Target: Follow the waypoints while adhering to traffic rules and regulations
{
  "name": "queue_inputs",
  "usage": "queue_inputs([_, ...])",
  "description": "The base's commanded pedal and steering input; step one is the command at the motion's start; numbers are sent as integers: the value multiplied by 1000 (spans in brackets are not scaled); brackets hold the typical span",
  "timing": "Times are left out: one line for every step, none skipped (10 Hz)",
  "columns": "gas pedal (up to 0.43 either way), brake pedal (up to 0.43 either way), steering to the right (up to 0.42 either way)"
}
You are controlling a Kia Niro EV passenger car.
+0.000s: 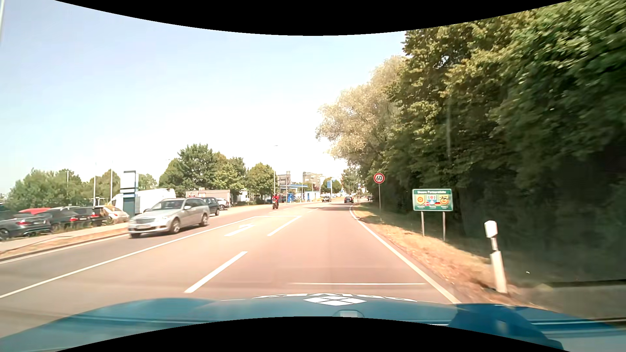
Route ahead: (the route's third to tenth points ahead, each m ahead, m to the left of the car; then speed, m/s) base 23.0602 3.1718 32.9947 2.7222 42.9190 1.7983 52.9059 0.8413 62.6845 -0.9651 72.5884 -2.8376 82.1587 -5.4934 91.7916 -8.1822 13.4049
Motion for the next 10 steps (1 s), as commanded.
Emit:
queue_inputs([209, 0, -2])
queue_inputs([209, 0, -1])
queue_inputs([209, 0, 0])
queue_inputs([209, 0, 3])
queue_inputs([209, 0, 4])
queue_inputs([209, 0, 5])
queue_inputs([209, 0, 5])
queue_inputs([209, 0, 8])
queue_inputs([209, 0, 10])
queue_inputs([209, 0, 10])
